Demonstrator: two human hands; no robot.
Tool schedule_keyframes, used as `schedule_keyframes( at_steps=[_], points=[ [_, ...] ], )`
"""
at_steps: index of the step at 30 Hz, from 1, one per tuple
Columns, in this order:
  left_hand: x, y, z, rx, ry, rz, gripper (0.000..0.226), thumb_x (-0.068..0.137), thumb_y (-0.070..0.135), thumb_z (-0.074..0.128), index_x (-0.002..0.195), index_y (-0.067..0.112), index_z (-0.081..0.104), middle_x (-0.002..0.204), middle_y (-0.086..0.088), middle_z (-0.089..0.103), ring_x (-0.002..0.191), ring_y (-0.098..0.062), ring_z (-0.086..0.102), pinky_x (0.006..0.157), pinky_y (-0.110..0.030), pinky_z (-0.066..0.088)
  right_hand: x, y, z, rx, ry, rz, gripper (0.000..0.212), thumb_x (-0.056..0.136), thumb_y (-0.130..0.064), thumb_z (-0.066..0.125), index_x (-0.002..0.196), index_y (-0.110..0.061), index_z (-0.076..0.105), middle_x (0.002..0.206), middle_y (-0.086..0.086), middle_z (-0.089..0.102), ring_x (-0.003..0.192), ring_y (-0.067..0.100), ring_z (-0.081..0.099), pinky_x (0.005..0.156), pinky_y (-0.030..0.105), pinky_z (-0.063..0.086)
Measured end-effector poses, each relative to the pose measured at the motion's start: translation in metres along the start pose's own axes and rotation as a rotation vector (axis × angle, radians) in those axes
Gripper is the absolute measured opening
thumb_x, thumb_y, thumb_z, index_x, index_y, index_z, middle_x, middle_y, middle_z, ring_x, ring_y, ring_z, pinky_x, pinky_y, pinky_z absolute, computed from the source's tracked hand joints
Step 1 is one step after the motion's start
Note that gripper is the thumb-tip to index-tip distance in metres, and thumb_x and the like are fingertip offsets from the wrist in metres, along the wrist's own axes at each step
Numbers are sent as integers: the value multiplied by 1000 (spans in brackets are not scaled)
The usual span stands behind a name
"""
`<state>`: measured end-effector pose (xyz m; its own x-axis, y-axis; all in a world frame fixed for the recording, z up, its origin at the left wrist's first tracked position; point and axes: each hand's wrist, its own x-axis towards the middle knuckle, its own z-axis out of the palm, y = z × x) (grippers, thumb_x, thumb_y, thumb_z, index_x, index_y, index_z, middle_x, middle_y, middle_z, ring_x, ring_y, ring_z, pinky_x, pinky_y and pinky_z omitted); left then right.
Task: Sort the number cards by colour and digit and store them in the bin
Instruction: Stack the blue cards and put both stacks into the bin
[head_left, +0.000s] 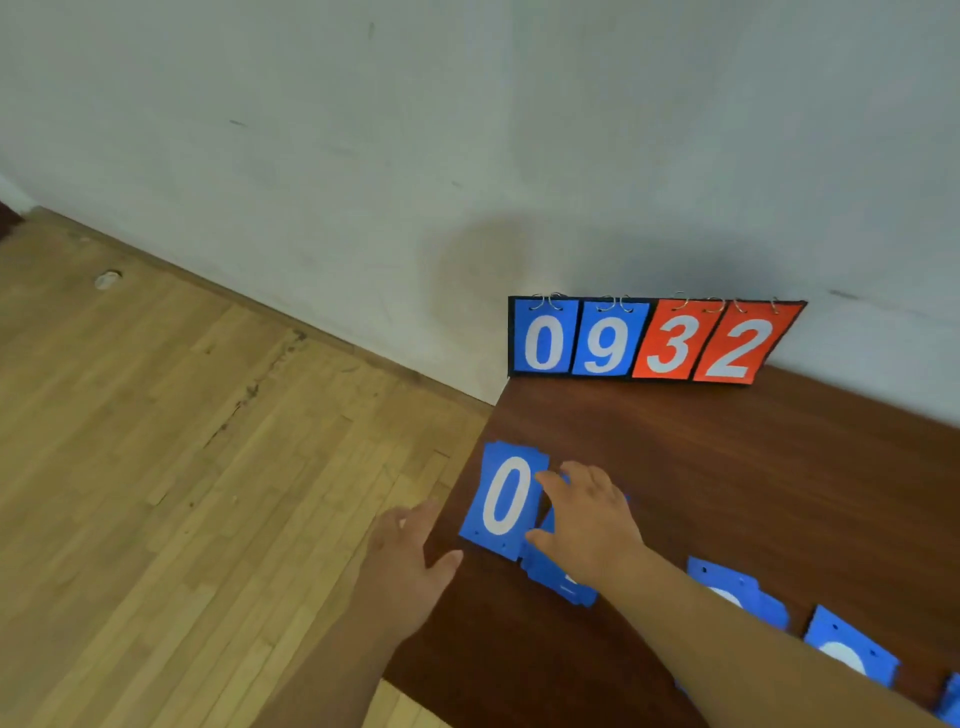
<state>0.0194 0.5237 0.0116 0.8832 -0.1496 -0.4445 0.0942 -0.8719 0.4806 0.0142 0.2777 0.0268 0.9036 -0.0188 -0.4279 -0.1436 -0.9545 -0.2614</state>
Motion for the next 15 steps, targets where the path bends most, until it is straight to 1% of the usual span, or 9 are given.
schedule_keyframes(
  at_steps=[3,5,6,9,10,12,14,15],
  points=[
    [25,-3,1,-72,-89,56,75,92,53,63,154,45,22,154,7,27,141,-14,34,112,-31,33,19,-6,8,-89,-6,15,80,88,-59,60,156,-32,26,155,8,28,146,33,21,120,48,23],
    [41,-2,3,-113,-161,71,79,91,52,65,156,46,20,157,13,25,144,-9,31,117,-32,32,27,-8,15,-119,-15,31,79,89,-59,59,156,-33,26,157,8,27,147,35,18,121,49,19],
    [49,-2,6,-145,-190,77,79,92,50,66,156,46,20,156,17,25,144,-6,31,118,-32,32,31,-9,18,-118,-8,39,79,88,-60,59,156,-34,27,157,7,27,147,34,18,121,49,18],
    [66,2,8,-250,-235,86,78,92,43,70,156,43,25,152,27,31,141,1,34,112,-20,33,40,-15,23,-105,22,46,79,85,-62,61,154,-36,33,155,3,33,144,32,25,118,49,23],
    [72,2,9,-277,-240,80,77,92,41,70,156,42,27,152,27,33,140,3,34,112,-20,32,43,-17,24,-100,28,43,78,84,-62,62,152,-37,36,154,2,35,142,31,27,116,49,25],
    [82,4,9,-313,-258,44,72,93,37,70,154,43,31,150,26,39,139,2,38,115,-27,35,48,-23,27,-92,32,37,77,82,-63,63,150,-36,41,152,0,40,139,30,32,113,49,30],
    [89,6,9,-304,-236,31,64,94,33,69,149,45,37,146,24,46,135,-1,44,114,-32,40,53,-26,30,-82,45,27,76,78,-64,66,146,-36,47,148,-1,46,135,29,39,109,49,36],
    [92,7,8,-291,-206,31,59,95,28,68,145,45,42,143,24,49,133,-1,47,113,-32,42,54,-27,31,-73,55,23,76,77,-64,68,144,-35,49,146,-1,48,133,29,41,107,49,38]
  ],
)
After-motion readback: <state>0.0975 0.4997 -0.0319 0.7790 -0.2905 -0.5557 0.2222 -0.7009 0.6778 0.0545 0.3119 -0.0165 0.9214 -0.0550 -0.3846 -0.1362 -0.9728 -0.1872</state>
